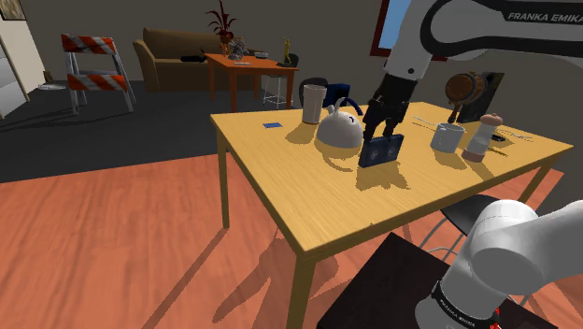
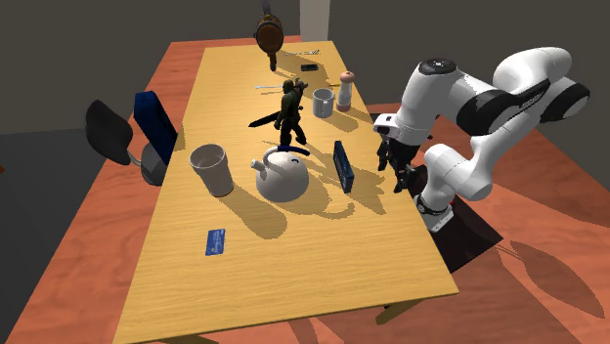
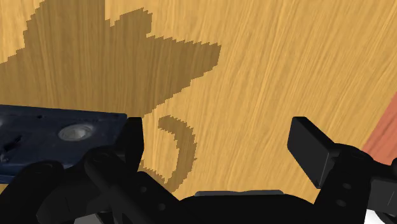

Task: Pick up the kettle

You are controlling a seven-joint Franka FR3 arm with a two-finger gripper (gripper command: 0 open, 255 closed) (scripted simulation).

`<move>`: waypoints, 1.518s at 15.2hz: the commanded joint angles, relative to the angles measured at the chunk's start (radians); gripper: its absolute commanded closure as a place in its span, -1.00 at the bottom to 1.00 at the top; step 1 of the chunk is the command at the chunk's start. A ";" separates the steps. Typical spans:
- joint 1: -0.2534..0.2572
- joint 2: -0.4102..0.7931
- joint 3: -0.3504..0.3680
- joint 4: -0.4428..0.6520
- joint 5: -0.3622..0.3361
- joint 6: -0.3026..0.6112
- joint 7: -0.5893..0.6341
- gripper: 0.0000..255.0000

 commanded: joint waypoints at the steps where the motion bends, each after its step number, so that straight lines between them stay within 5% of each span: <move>1: 0.000 0.000 0.000 0.000 0.000 0.000 0.000 -1.00; 13: -0.042 0.407 -0.131 0.372 -0.050 0.043 -0.112 -1.00; 23: -0.092 0.788 -0.233 0.829 0.007 -0.031 -0.220 -1.00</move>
